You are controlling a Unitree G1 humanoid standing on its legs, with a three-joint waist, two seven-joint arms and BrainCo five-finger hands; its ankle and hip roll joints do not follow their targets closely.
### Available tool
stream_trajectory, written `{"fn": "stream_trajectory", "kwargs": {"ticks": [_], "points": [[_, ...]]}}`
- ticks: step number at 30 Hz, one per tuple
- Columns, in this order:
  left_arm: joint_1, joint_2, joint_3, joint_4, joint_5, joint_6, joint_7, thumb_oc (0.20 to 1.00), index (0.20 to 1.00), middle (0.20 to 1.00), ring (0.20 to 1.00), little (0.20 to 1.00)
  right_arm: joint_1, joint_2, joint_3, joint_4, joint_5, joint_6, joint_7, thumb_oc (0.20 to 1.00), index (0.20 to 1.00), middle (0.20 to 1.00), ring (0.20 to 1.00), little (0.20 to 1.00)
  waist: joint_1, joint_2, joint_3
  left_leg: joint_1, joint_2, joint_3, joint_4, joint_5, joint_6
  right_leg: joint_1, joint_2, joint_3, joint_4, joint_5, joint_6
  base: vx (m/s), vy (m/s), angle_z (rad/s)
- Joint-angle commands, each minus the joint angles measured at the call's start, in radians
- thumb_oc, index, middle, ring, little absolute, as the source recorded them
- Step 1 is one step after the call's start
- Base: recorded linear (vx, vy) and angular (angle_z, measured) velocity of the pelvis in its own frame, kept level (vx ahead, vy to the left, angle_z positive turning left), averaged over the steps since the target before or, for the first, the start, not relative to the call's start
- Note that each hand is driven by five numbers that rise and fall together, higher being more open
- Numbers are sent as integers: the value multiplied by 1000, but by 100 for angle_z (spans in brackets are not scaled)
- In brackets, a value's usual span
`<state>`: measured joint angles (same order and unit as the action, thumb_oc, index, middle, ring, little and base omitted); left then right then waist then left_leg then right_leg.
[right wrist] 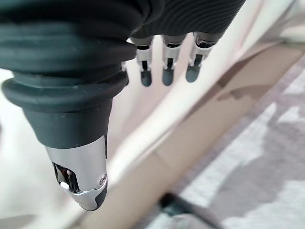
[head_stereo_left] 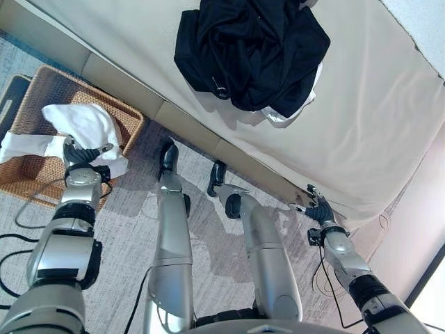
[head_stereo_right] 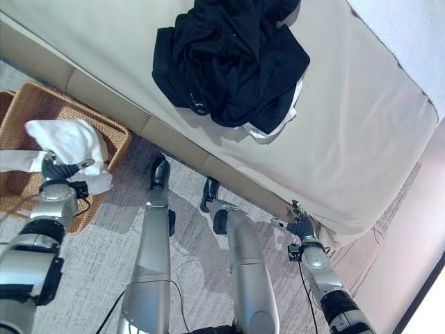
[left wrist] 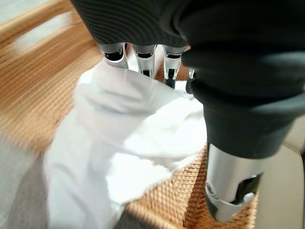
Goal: Pick up clothes into the bucket
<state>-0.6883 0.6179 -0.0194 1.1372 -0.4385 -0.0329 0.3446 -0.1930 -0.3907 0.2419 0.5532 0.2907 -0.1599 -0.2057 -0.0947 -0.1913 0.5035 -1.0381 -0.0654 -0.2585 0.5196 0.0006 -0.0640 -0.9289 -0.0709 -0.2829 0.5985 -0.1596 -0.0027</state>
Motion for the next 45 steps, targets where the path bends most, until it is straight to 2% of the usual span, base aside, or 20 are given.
{"fn": "stream_trajectory", "kwargs": {"ticks": [1,2,4,7,11,12,13,16,22,26,31,35,37,45], "points": [[96,-47,57,3,-80,-5,-5,1000,1000,1000,1000,1000,15,-25,-114,-186,57,-60,-76,1000,1000,1000,1000,1000,42,-15,3,57,0,63,73,-85,77,52,-9,78,-120,106,56,0,0,0],[100,-50,58,-1,-79,-4,-4,1000,1000,1000,1000,1000,19,-27,-114,-191,55,-58,-77,1000,1000,1000,1000,1000,42,-13,4,60,0,63,71,-85,77,55,-9,79,-122,107,56,-15,19,-8],[179,-116,80,-15,-34,-2,9,1000,1000,1000,1000,1000,5,-44,-168,-331,14,-100,-117,1000,1000,1000,1000,1000,53,1,3,109,2,72,30,-74,78,94,-9,86,-151,115,56,-9,23,-5],[242,-140,118,25,32,2,43,1000,1000,1000,1000,1000,0,-76,-231,-496,-65,-147,-163,1000,1000,1000,1000,1000,66,16,-13,188,3,76,-46,-54,72,162,-11,91,-202,127,60,13,-5,4],[299,-165,98,-18,114,-14,95,1000,1000,1000,1000,1000,-1,-88,-255,-559,-101,-164,-189,1000,1000,1000,1000,1000,87,34,-20,270,2,76,-121,-29,67,231,-15,88,-242,136,61,20,-12,1],[328,-172,73,-74,164,-28,115,1000,1000,1000,1000,1000,1,-92,-259,-571,-117,-167,-198,1000,1000,1000,1000,1000,97,43,-21,311,-1,74,-164,-9,63,266,-18,87,-265,142,62,-40,-5,5],[339,-176,61,-80,172,-36,110,1000,1000,1000,1000,1000,-4,-91,-257,-565,-119,-167,-199,1000,1000,1000,1000,1000,105,49,-17,328,-5,78,-190,33,63,284,-27,77,-284,172,57,-34,-7,5],[387,-218,41,-126,154,-70,83,1000,1000,1000,1000,1000,-3,-102,-265,-569,-164,-150,-205,1000,1000,1000,1000,1000,126,72,-30,422,-9,74,-284,67,53,366,-34,66,-327,172,60,59,-43,11],[468,-280,-121,-235,219,-130,-6,1000,1000,1000,1000,1000,-114,-134,-221,-403,-247,-89,-236,1000,1000,1000,1000,1000,162,139,-71,594,-4,53,-424,116,46,524,-47,36,-389,165,64,109,-39,17],[510,-287,-310,-279,336,-143,-99,1000,1000,1000,1000,1000,-267,-145,-159,-197,-225,-52,-230,1000,1000,1000,1000,1000,184,181,-104,661,-10,61,-449,109,57,570,-60,41,-379,149,66,86,15,8],[542,-304,-426,-340,299,-156,-170,1000,1000,1000,1000,1000,-489,-185,-80,55,-164,-2,-215,1000,1000,1000,1000,1000,204,223,-123,688,-25,60,-447,96,73,571,-73,58,-339,123,68,30,23,1],[551,-322,-427,-346,265,-160,-160,1000,1000,1000,1000,1000,-580,-217,-46,162,-162,19,-224,1000,1000,1000,1000,1000,221,239,-131,694,-29,49,-460,103,77,570,-74,53,-320,106,63,20,-17,1],[549,-339,-391,-317,234,-159,-137,1000,1000,1000,1000,1000,-576,-226,-39,158,-180,26,-223,1000,1000,1000,1000,1000,224,241,-129,693,-28,36,-465,110,77,571,-74,43,-316,98,61,50,-53,6],[525,-342,-252,-245,151,-163,-42,1000,1000,1000,1000,1000,-545,-228,-41,154,-221,44,-232,1000,1000,1000,1000,1000,232,223,-122,679,-28,33,-455,107,84,565,-70,36,-317,101,59,30,-19,9]]}}
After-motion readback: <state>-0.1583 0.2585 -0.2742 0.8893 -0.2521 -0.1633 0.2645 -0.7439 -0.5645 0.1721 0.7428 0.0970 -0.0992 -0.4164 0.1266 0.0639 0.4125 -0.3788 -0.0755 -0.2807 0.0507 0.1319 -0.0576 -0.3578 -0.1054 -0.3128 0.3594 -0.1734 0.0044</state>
